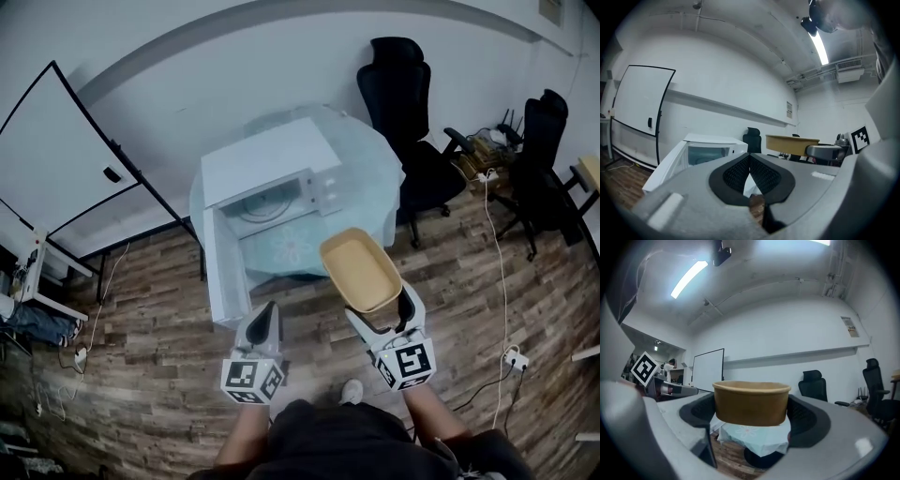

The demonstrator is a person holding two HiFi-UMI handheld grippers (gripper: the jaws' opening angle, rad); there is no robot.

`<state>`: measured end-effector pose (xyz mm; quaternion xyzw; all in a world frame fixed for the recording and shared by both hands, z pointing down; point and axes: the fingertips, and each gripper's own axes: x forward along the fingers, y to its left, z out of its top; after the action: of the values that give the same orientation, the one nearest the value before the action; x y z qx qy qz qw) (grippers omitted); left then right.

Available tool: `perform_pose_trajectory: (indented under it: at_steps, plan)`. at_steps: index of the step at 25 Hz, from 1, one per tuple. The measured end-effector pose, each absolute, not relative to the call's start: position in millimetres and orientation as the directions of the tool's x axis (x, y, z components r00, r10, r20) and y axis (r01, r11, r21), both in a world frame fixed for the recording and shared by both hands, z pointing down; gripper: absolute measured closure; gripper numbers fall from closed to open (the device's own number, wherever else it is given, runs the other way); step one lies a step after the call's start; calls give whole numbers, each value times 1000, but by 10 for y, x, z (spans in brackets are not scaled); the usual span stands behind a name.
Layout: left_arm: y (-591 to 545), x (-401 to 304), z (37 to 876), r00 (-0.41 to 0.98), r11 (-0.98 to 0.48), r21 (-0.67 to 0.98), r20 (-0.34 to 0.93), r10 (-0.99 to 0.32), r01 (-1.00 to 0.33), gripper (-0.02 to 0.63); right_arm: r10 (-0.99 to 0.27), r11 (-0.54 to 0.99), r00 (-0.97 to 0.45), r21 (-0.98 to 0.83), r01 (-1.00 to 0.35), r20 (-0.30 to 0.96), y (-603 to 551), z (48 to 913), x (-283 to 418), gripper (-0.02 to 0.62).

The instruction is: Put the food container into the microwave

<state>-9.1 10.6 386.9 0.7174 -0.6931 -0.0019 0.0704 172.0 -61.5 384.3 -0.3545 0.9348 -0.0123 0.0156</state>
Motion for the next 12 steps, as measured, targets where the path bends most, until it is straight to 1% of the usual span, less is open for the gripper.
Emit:
perform_pose_trajectory:
  at_steps: [5,12]
  plan:
    - [50,-196,3873,-12,22,108,93,-996,-994,612,-624,781,-781,-37,-623,-16,-759,3885,1539,115]
    - [-162,-394,3952,-39,48,114,82,-996,-992,611,-588,809,-809,-26,-588,-2,-966,3949,1198,115]
